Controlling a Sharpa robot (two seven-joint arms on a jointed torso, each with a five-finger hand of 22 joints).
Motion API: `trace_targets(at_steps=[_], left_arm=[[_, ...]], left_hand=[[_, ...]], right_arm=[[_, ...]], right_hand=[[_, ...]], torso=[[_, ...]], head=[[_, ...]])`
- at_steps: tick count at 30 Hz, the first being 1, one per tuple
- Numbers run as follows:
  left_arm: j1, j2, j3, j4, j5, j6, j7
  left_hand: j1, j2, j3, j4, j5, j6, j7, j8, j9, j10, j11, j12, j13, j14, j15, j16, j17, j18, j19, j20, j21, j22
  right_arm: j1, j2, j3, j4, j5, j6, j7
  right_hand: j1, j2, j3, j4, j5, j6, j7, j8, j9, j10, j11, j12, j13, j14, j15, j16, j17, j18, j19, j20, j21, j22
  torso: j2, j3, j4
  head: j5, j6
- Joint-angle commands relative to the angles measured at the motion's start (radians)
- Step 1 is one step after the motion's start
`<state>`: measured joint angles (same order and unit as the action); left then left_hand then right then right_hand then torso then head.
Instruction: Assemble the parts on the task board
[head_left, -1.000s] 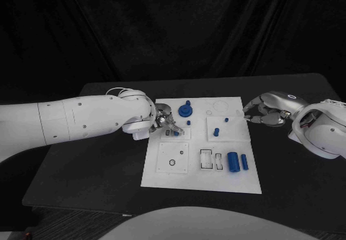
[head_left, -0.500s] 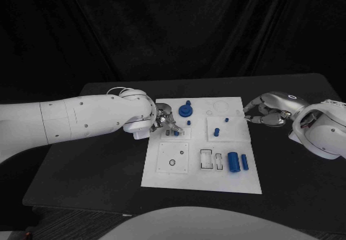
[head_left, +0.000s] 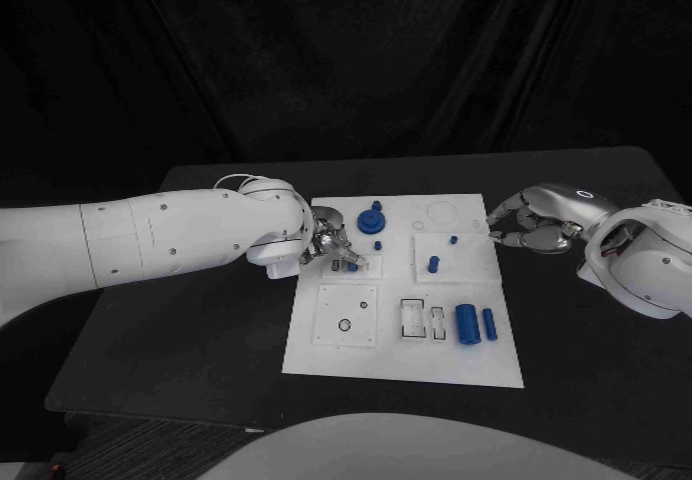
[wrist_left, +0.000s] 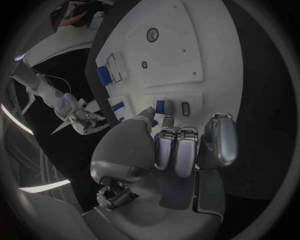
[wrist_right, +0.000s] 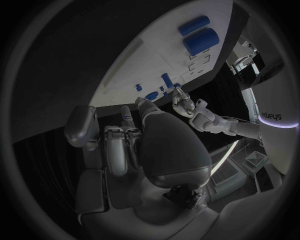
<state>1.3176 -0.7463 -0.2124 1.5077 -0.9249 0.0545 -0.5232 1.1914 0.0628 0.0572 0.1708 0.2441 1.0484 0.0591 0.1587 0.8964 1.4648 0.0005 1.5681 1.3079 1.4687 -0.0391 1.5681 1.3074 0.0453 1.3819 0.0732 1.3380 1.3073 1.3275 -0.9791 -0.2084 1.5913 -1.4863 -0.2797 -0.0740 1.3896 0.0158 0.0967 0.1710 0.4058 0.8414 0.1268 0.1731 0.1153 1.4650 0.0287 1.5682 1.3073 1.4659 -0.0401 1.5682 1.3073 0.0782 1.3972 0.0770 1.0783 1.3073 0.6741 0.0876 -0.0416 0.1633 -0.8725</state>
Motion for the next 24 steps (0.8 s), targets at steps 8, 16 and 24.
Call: trace_targets(at_steps=[8, 16, 24], left_arm=[[-0.002, 0.001, 0.000, 0.000, 0.000, 0.025, -0.003], [-0.002, 0.001, 0.000, -0.001, 0.000, 0.016, 0.007], [-0.002, 0.002, 0.000, -0.003, 0.000, 0.004, 0.021]], left_hand=[[0.019, 0.001, 0.007, -0.012, 0.018, -0.008, -0.002, -0.005, -0.002, 0.099, -0.004, -0.003, 0.257, 0.102, -0.003, 0.003, 0.263, 0.020, -0.004, -0.002, -0.006, 0.178], [0.041, -0.006, 0.051, -0.040, 0.143, -0.011, -0.004, -0.009, -0.007, 0.098, -0.006, -0.004, 0.256, 0.102, -0.006, 0.003, 0.263, 0.020, -0.005, -0.005, -0.008, 0.177], [0.047, -0.031, 0.165, -0.072, 0.207, -0.016, -0.002, -0.008, -0.005, 0.097, -0.006, -0.005, 0.256, 0.102, -0.006, 0.003, 0.263, 0.020, -0.006, -0.006, -0.009, 0.177]], right_arm=[[-0.003, -0.001, 0.001, 0.000, -0.001, 0.004, -0.015], [-0.005, 0.000, 0.001, -0.001, -0.001, 0.006, -0.015], [-0.005, 0.000, 0.001, -0.001, -0.001, 0.007, -0.016]], right_hand=[[0.003, -0.007, 0.007, 0.000, 0.006, 0.007, 0.002, -0.006, -0.001, 0.106, 0.005, 0.003, 0.263, 0.105, 0.009, 0.003, 0.263, 0.019, -0.006, -0.001, -0.006, 0.134], [0.003, -0.007, 0.007, 0.000, 0.006, 0.007, 0.002, -0.006, -0.001, 0.106, 0.005, 0.003, 0.263, 0.105, 0.009, 0.003, 0.263, 0.019, -0.006, -0.001, -0.006, 0.134], [0.004, -0.007, 0.009, -0.001, 0.007, 0.007, 0.002, -0.006, -0.002, 0.106, 0.005, 0.003, 0.263, 0.105, 0.009, 0.003, 0.263, 0.019, -0.006, -0.001, -0.007, 0.134]], torso=[[0.000, 0.0004, 0.0000], [0.000, 0.0005, 0.0001], [0.000, 0.0004, 0.0007]], head=[[0.001, 0.000], [0.003, 0.000], [0.004, 0.000]])
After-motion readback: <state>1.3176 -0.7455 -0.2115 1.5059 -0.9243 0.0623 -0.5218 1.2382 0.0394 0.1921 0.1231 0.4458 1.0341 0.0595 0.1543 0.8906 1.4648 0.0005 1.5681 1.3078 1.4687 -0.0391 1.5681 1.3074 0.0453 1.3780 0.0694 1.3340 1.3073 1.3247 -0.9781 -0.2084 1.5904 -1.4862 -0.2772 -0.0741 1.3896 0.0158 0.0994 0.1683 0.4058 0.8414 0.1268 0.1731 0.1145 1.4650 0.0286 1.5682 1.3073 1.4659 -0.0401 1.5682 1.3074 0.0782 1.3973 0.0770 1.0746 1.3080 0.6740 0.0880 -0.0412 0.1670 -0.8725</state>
